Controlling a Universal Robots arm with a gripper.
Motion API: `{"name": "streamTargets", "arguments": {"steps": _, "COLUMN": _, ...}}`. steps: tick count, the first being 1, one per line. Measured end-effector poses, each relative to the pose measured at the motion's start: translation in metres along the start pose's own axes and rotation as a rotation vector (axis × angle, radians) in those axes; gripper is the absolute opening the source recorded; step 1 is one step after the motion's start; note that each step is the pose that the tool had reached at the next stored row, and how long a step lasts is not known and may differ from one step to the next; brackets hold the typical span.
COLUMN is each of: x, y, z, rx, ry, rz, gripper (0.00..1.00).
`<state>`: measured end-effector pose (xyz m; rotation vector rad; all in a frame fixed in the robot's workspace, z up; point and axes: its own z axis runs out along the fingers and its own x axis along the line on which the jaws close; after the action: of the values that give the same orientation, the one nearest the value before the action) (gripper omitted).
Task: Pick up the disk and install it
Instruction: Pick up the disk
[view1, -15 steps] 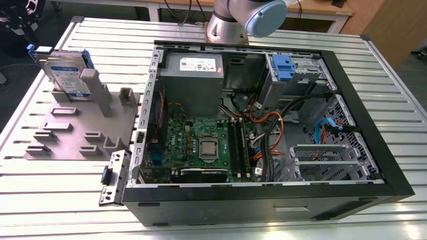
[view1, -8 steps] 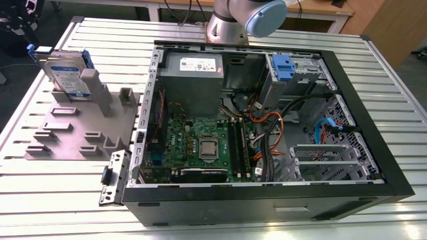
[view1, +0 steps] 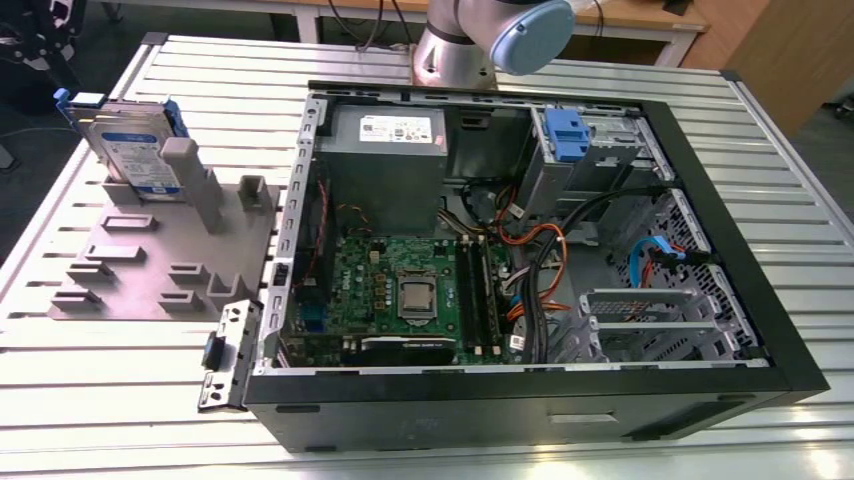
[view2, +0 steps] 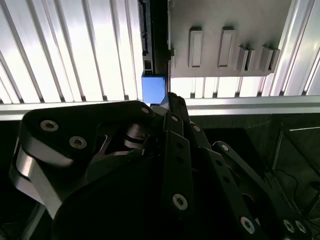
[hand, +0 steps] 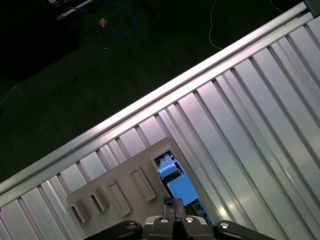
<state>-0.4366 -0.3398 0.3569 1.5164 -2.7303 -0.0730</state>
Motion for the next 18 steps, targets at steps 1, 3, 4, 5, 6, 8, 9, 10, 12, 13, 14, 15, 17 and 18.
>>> {"name": "streamTargets", "arguments": {"steps": 1, "x": 0.0, "y": 0.0, "z": 0.0, "rx": -0.0001, "ry": 0.0004, "rz": -0.009, "gripper": 0.11}}
{"name": "streamTargets", "arguments": {"steps": 3, "x": 0.0, "y": 0.0, "z": 0.0, "rx": -0.0002, "ry": 0.0013, "rz": -0.028, "gripper": 0.11}}
{"name": "streamTargets", "arguments": {"steps": 4, "x": 0.0, "y": 0.0, "z": 0.0, "rx": -0.0003, "ry": 0.0018, "rz": -0.037, "gripper": 0.11}}
{"name": "streamTargets", "arguments": {"steps": 5, "x": 0.0, "y": 0.0, "z": 0.0, "rx": -0.0003, "ry": 0.0023, "rz": -0.046, "gripper": 0.11}}
{"name": "streamTargets", "arguments": {"steps": 6, "x": 0.0, "y": 0.0, "z": 0.0, "rx": -0.0003, "ry": 0.0027, "rz": -0.054, "gripper": 0.11}}
{"name": "streamTargets", "arguments": {"steps": 8, "x": 0.0, "y": 0.0, "z": 0.0001, "rx": -0.0004, "ry": 0.0032, "rz": -0.066, "gripper": 0.11}}
{"name": "streamTargets", "arguments": {"steps": 9, "x": 0.0, "y": 0.0, "z": 0.0, "rx": -0.0005, "ry": 0.0034, "rz": -0.068, "gripper": 0.11}}
{"name": "streamTargets", "arguments": {"steps": 10, "x": 0.0, "y": 0.0, "z": 0.0001, "rx": -0.0005, "ry": 0.0034, "rz": -0.068, "gripper": 0.11}}
{"name": "streamTargets", "arguments": {"steps": 12, "x": 0.0, "y": 0.0, "z": 0.0, "rx": -0.0005, "ry": 0.0035, "rz": -0.068, "gripper": 0.11}}
{"name": "streamTargets", "arguments": {"steps": 13, "x": 0.0, "y": 0.0, "z": 0.0001, "rx": -0.0004, "ry": 0.0034, "rz": -0.068, "gripper": 0.11}}
{"name": "streamTargets", "arguments": {"steps": 14, "x": 0.0, "y": 0.0, "z": 0.0, "rx": -0.0004, "ry": 0.0035, "rz": -0.069, "gripper": 0.11}}
{"name": "streamTargets", "arguments": {"steps": 15, "x": 0.0, "y": 0.0, "z": 0.0001, "rx": -0.0004, "ry": 0.0034, "rz": -0.069, "gripper": 0.11}}
{"name": "streamTargets", "arguments": {"steps": 17, "x": 0.0, "y": 0.0, "z": 0.0001, "rx": -0.0005, "ry": 0.0035, "rz": -0.071, "gripper": 0.11}}
{"name": "streamTargets", "arguments": {"steps": 18, "x": 0.0, "y": 0.0, "z": 0.0001, "rx": -0.0005, "ry": 0.0037, "rz": -0.076, "gripper": 0.11}}
